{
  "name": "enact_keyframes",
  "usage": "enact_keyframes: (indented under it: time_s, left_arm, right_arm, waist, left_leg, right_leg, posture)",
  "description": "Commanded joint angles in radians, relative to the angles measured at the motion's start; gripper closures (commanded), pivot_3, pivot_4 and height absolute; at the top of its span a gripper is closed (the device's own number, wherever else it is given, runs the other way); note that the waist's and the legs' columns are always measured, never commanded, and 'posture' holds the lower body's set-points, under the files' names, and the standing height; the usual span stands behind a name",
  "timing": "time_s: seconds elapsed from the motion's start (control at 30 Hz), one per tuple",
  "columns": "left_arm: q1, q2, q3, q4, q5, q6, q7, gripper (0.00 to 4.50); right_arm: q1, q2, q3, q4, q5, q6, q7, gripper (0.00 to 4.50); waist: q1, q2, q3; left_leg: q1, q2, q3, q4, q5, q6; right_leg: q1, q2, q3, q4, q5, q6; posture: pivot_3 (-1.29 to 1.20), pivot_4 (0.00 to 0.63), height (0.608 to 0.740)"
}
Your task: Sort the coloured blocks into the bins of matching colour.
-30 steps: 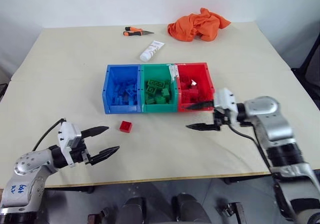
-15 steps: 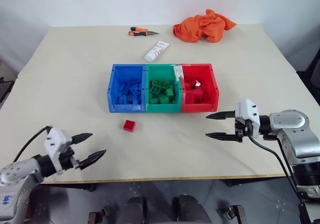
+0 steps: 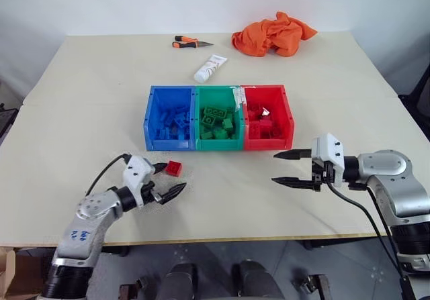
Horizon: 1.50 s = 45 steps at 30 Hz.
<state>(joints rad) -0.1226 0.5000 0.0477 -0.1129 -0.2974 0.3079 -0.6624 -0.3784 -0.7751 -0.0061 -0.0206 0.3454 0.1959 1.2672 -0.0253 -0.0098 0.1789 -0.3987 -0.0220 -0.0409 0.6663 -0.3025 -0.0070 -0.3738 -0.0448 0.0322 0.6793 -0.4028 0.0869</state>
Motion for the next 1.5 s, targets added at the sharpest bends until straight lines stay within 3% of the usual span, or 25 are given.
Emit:
enact_keyframes:
  time_s: [0.03,0.1,0.23,0.4,0.57,0.7,0.83,1.03,1.17,1.33,1.5]
  left_arm:
    - [-0.013,-0.006,-0.029,0.056,0.034,-0.018,-0.006,0.0]
    - [-0.023,-0.012,-0.043,0.076,0.055,-0.051,-0.006,0.0]
    - [-0.044,-0.024,-0.063,0.113,0.088,-0.124,-0.016,1.22]
    - [-0.049,-0.028,-0.078,0.071,0.062,-0.079,-0.037,2.54]
    - [-0.079,-0.061,-0.087,-0.016,0.027,-0.016,-0.02,2.54]
    - [-0.164,-0.142,-0.164,-0.07,0.006,0.072,-0.02,2.54]
    - [-0.302,-0.247,-0.25,-0.007,0.022,0.088,-0.029,2.54]
    - [-0.549,-0.418,-0.302,0.28,0.09,-0.08,-0.019,2.54]
    - [-0.779,-0.537,-0.267,0.625,0.132,-0.266,0.021,2.54]
    - [-0.954,-0.608,-0.213,0.943,0.169,-0.441,0.074,2.54]
    - [-1.058,-0.641,-0.178,1.101,0.202,-0.526,0.15,0.97]
  right_arm:
    - [0.006,-0.012,-0.037,-0.047,0.029,0.003,-0.015,1.31]
    - [0.01,-0.013,-0.043,-0.052,0.033,0.007,-0.022,1.31]
    - [0.025,-0.02,-0.045,-0.063,0.036,0.008,-0.028,1.26]
    - [0.044,-0.03,-0.067,-0.075,0.044,0.014,-0.048,1.26]
    - [0.071,-0.035,-0.099,-0.097,0.051,0.024,-0.07,1.26]
    - [0.107,-0.043,-0.147,-0.134,0.073,0.049,-0.098,1.26]
    - [0.158,-0.053,-0.195,-0.184,0.096,0.074,-0.12,1.26]
    - [0.233,-0.047,-0.247,-0.259,0.109,0.095,-0.179,1.26]
    - [0.287,-0.039,-0.274,-0.308,0.116,0.106,-0.217,1.26]
    - [0.32,-0.037,-0.286,-0.343,0.126,0.113,-0.247,1.26]
    - [0.324,-0.045,-0.295,-0.336,0.128,0.105,-0.264,1.26]
  waist:
    - [0.001,0.0,0.0]
    - [0.001,0.0,0.0]
    - [0.005,0.0,0.0]
    - [0.017,0.0,0.0]
    - [0.024,0.0,0.0]
    - [0.035,0.0,0.0]
    - [0.043,0.0,0.0]
    - [0.049,-0.001,0.0]
    - [0.053,-0.002,0.001]
    - [0.046,-0.003,0.001]
    - [0.049,-0.004,0.002]
  left_leg:
    - [0.0,0.0,0.0,0.0,0.0,0.0]
    - [0.0,0.0,0.0,0.001,0.0,0.0]
    - [0.001,0.0,0.0,0.0,0.0,0.0]
    - [0.001,0.0,0.0,0.001,0.0,0.0]
    - [0.001,0.0,0.0,0.001,0.0,0.0]
    - [0.0,0.0,0.0,0.002,0.0,0.0]
    - [-0.003,-0.001,0.0,0.005,-0.001,0.001]
    - [-0.004,0.0,0.001,0.008,-0.001,0.001]
    - [-0.006,-0.001,0.001,0.012,-0.001,0.003]
    - [-0.006,-0.001,0.003,0.012,-0.002,0.004]
    - [-0.006,-0.001,0.003,0.012,-0.002,0.004]
  right_leg:
    - [0.0,0.0,0.0,0.0,0.0,0.0]
    - [0.001,0.0,0.0,0.0,0.0,0.0]
    - [0.002,0.0,0.0,0.0,0.0,0.0]
    - [0.002,0.0,0.0,-0.001,0.0,0.0]
    - [0.002,-0.001,0.0,-0.001,0.0,0.0]
    - [0.002,0.0,0.0,-0.001,0.0,0.0]
    - [0.001,0.0,0.0,-0.001,0.001,0.001]
    - [0.001,0.002,0.0,-0.001,0.001,0.001]
    - [0.001,0.002,0.0,-0.001,0.001,0.003]
    - [0.0,0.002,0.001,-0.002,0.002,0.004]
    - [-0.001,0.002,0.002,0.0,0.002,0.004]
  posture:
    - [0.0,0.15,0.74]
    - [0.0,0.15,0.74]
    - [0.0,0.15,0.74]
    - [0.0,0.15,0.74]
    - [0.0,0.15,0.74]
    - [0.0,0.15,0.74]
    - [0.0,0.15,0.74]
    - [0.0,0.15,0.74]
    - [0.0,0.15,0.74]
    - [0.0,0.15,0.74]
    - [0.0,0.15,0.74]
